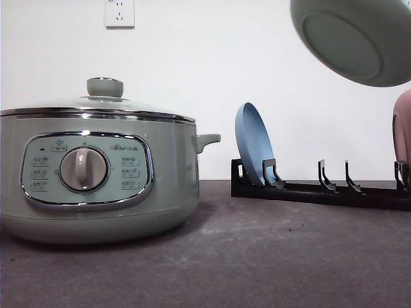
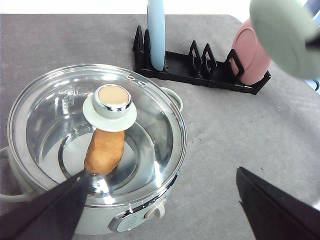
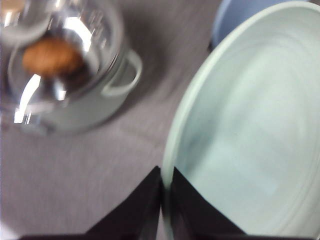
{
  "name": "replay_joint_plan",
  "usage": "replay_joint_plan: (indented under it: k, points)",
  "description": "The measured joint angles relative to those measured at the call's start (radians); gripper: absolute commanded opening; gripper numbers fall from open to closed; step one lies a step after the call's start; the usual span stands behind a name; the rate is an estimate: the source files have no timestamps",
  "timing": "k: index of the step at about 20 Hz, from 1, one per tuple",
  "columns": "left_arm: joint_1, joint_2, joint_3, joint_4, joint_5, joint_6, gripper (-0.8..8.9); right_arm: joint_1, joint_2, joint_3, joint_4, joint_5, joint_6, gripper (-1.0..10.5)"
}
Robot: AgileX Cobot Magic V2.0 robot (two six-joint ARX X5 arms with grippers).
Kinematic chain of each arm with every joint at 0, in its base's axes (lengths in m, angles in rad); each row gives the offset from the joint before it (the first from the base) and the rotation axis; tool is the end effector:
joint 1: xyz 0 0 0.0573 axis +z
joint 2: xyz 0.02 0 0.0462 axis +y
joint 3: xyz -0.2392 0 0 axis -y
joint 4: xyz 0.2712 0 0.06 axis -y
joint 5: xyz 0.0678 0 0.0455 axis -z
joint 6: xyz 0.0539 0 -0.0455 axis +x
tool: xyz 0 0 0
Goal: The right arm pick the green plate and place it on desk, then the left arm uncap open the steamer lid, the right arm pick the potato and place it on the plate, then the right arm cap close the steamer lid
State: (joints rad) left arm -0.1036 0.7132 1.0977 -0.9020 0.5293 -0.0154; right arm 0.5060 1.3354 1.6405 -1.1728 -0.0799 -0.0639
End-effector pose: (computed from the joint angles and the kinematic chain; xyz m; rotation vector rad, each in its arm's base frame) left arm 0.1636 -0.0444 0.3608 -0.1257 0.5190 -0.6146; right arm 0.2458 0.1411 0.3821 -0.2442 0.8427 0.5761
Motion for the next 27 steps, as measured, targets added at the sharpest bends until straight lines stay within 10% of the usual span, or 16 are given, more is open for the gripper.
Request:
replay_joint_plan:
  k: [12, 27]
  points:
    - [0.000, 0.000, 0.000, 0.000, 0.000, 0.000, 4.70, 0.472, -0.002, -0.424, 0.041, 0.253, -0.007, 0.1]
    - [0.000, 0.000, 0.000, 0.000, 0.000, 0.000, 4.70, 0.557, 0.228, -0.653, 0.354, 0.319, 0.021, 0.1]
